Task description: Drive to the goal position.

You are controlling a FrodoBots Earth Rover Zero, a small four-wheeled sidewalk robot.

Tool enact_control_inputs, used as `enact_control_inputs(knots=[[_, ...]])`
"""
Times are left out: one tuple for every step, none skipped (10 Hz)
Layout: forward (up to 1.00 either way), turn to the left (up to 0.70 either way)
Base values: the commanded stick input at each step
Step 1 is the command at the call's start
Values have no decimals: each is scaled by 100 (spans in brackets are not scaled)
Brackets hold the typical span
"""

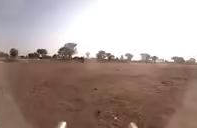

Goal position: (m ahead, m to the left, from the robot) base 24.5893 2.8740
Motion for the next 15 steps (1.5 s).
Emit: enact_control_inputs(knots=[[60, 0], [61, 0], [61, 0], [61, 0], [61, 0], [62, 0], [64, 0], [67, 0], [68, 0], [68, 0], [68, 0], [67, 0], [68, 0], [67, 0], [67, 0]])
